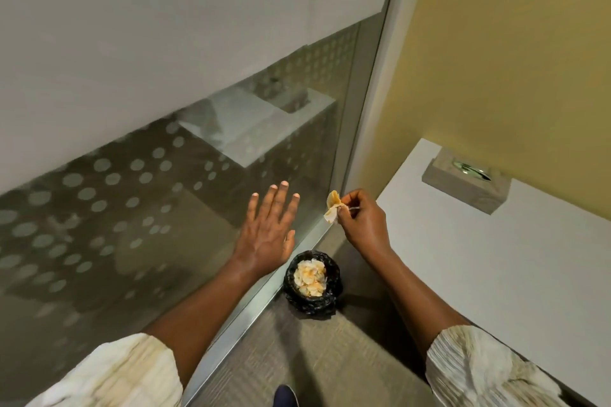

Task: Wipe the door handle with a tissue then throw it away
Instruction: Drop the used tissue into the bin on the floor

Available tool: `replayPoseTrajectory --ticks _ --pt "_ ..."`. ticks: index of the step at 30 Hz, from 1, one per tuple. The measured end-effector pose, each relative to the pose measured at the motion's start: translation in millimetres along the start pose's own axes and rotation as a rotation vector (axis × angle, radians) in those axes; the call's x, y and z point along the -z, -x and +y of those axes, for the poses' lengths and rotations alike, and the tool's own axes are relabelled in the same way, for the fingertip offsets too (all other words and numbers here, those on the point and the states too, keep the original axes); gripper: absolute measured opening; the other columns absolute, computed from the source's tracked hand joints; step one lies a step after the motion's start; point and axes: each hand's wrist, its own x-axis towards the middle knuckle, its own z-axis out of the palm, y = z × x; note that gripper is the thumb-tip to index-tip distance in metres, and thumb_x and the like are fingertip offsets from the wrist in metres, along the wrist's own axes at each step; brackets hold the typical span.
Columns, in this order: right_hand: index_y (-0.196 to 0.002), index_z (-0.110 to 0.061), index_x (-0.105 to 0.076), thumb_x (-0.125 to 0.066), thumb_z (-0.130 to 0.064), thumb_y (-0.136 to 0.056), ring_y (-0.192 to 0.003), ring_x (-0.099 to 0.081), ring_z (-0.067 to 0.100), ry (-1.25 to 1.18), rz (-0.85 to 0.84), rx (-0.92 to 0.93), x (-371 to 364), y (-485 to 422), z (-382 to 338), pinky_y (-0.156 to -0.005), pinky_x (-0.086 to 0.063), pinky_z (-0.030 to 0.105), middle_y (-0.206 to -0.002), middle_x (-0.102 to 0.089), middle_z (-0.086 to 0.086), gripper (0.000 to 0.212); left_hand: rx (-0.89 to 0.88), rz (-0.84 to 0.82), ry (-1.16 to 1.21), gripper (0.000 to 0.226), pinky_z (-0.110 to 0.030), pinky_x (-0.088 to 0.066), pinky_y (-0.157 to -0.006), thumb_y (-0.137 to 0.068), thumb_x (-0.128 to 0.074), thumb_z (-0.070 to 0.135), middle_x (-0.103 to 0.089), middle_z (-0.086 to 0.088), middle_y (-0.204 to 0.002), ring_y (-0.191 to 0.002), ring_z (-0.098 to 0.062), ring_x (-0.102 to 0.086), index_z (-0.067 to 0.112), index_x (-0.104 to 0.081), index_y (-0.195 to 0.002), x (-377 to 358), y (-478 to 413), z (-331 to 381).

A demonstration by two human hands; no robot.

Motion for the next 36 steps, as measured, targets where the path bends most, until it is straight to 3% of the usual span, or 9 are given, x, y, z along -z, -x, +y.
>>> replayPoseTrajectory --ticks 7,10,20,26,33,36 --pt "-0.095 -0.02 -0.061 -0.069 -0.019 -0.091 -0.08 -0.062 0.015 0.054 -0.004 -0.072 -38 -39 46 -0.068 -0.055 0.031 -0.091 -0.063 -0.003 0.009 0.016 -0.128 0.031 0.084 -0.062 -0.035 -0.12 -0.086 -0.079 0.037 -0.034 -0.022 -0.167 -0.152 -0.039 -0.04 0.01 -0.046 -0.159 -63 -34 -5" --pt "-0.095 -0.016 -0.061 -0.069 -0.017 -0.09 -0.08 -0.061 0.016 0.086 -0.046 -0.069 -54 -48 64 -0.072 -0.056 0.037 -0.091 -0.063 -0.001 0.009 0.036 -0.171 0.038 0.08 -0.061 -0.034 -0.121 -0.088 -0.076 0.036 -0.034 -0.021 -0.168 -0.152 -0.038 -0.04 0.01 -0.047 -0.158 -89 -39 -5" --pt "-0.089 -0.012 -0.059 -0.068 -0.016 -0.09 -0.081 -0.053 0.016 0.195 -0.194 -0.114 -127 -66 175 -0.071 -0.046 0.035 -0.089 -0.061 0.003 0.01 0.064 -0.319 0.068 0.079 -0.062 -0.034 -0.119 -0.087 -0.077 0.035 -0.039 -0.024 -0.164 -0.148 -0.042 -0.045 0.007 -0.05 -0.156 -218 -26 20" --pt "-0.09 -0.015 -0.054 -0.065 -0.011 -0.088 -0.089 -0.055 0.021 0.218 -0.312 -0.19 -176 -62 254 -0.075 -0.038 0.029 -0.101 -0.059 0.008 0.012 0.073 -0.364 0.147 0.071 -0.067 -0.039 -0.113 -0.091 -0.042 0.038 -0.045 -0.027 -0.159 -0.142 -0.045 -0.051 0.003 -0.056 -0.151 -298 -9 45" --pt "-0.109 -0.016 -0.053 -0.062 -0.02 -0.093 -0.107 -0.061 0.033 0.279 -0.388 -0.274 -226 -60 344 -0.092 -0.05 0.038 -0.121 -0.056 0.011 0.019 0.064 -0.443 0.194 0.07 -0.069 -0.044 -0.11 -0.085 -0.047 0.034 -0.049 -0.032 -0.154 -0.136 -0.048 -0.055 -0.001 -0.062 -0.144 -392 22 63" --pt "-0.113 -0.015 -0.05 -0.058 -0.024 -0.097 -0.11 -0.061 0.031 0.338 -0.424 -0.267 -242 -58 381 -0.089 -0.052 0.037 -0.121 -0.055 0.01 0.02 0.072 -0.495 0.167 0.069 -0.069 -0.046 -0.108 -0.081 -0.069 0.029 -0.05 -0.032 -0.153 -0.134 -0.049 -0.057 -0.001 -0.063 -0.142 -427 31 65"
